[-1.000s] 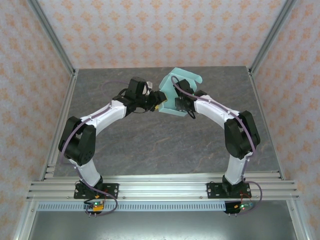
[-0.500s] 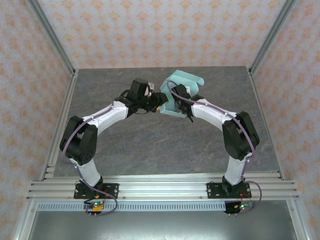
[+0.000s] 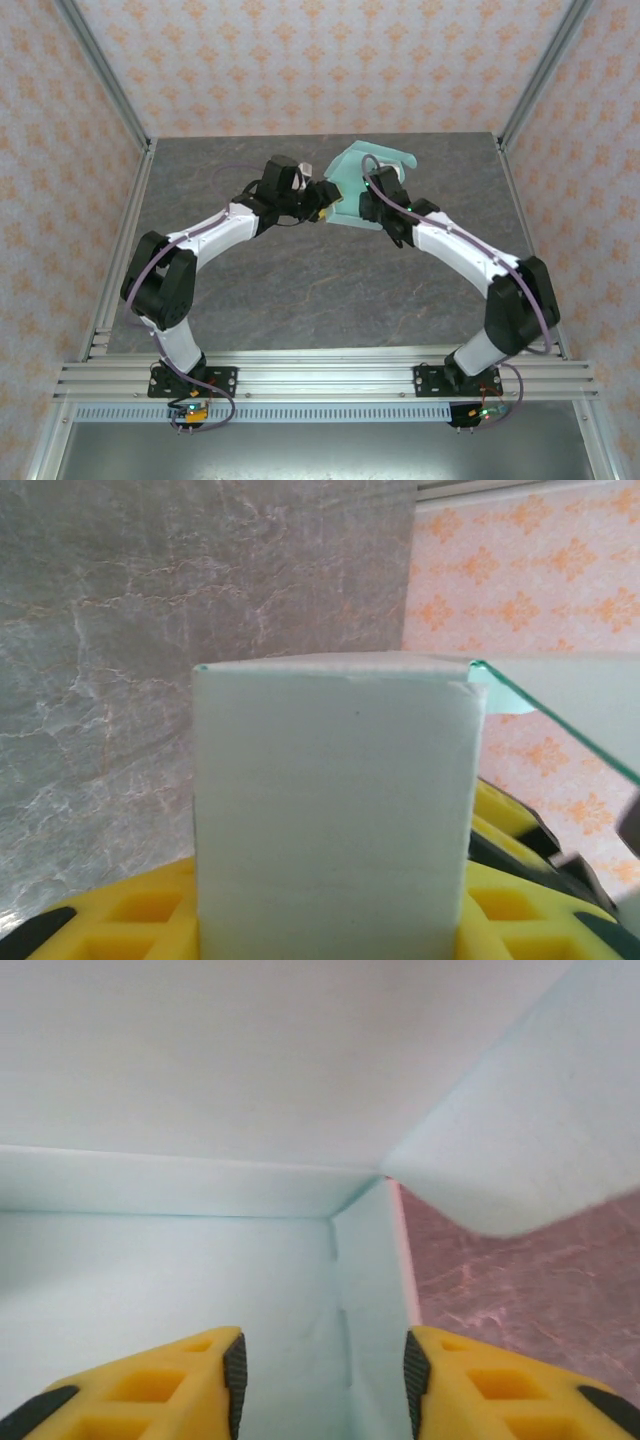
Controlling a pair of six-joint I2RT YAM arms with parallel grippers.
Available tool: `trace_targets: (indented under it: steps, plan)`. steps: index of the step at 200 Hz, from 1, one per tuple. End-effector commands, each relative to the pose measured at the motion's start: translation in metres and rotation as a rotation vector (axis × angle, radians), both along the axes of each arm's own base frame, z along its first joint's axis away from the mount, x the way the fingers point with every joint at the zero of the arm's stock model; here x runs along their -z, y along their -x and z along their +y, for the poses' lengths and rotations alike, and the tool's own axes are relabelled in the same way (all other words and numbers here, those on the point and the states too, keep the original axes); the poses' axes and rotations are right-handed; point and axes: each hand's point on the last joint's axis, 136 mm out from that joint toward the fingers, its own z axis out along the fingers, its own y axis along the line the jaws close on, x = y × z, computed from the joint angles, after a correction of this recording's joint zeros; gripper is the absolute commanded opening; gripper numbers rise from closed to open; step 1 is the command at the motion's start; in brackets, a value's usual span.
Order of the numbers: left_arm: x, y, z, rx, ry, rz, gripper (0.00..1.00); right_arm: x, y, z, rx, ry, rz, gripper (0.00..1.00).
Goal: Fold the paper box
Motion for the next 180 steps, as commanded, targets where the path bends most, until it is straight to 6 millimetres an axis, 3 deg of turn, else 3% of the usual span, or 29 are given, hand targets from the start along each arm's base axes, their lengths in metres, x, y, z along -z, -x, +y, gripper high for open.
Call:
trace_targets:
  steps: [1,27,53,80,92,109,124,126,134,156,180]
  plan:
    - [-0.005,-0.012,-0.002,-0.044,0.041,-0.027,0.3,-0.025,0.009,0.008,0.012,-0.157,-0.044,0.52]
    - [-0.012,-0.018,-0.003,-0.054,0.077,-0.043,0.29,-0.036,0.018,-0.017,0.163,-0.35,-0.057,0.59]
    - [-0.023,-0.02,-0.005,-0.064,0.123,-0.066,0.29,-0.043,0.025,-0.038,0.287,-0.715,-0.03,0.66]
    - [-0.033,-0.02,-0.003,-0.073,0.159,-0.107,0.29,-0.052,0.03,-0.054,0.383,-1.038,-0.079,0.77]
    - [-0.034,-0.02,-0.002,-0.09,0.172,-0.116,0.29,-0.049,0.029,-0.06,0.419,-1.092,-0.072,0.86]
    - [-0.042,-0.021,-0.002,-0.09,0.22,-0.148,0.29,-0.046,0.022,-0.058,0.405,-1.152,-0.064,0.88]
    - [-0.046,-0.021,0.0,-0.098,0.245,-0.162,0.29,-0.053,0.013,-0.054,0.373,-1.322,-0.088,0.91]
    - [-0.046,-0.021,0.0,-0.1,0.248,-0.164,0.29,-0.045,0.01,-0.054,0.387,-1.342,-0.067,0.91]
    - [-0.047,-0.02,0.001,-0.107,0.26,-0.165,0.29,-0.045,0.003,-0.051,0.386,-1.423,-0.057,0.92]
    - [-0.053,-0.017,0.001,-0.103,0.281,-0.174,0.29,-0.061,-0.013,-0.037,0.301,-1.563,-0.059,0.91]
    - [-0.054,-0.015,0.006,-0.122,0.281,-0.173,0.29,-0.068,-0.026,-0.042,0.299,-1.653,-0.108,0.87]
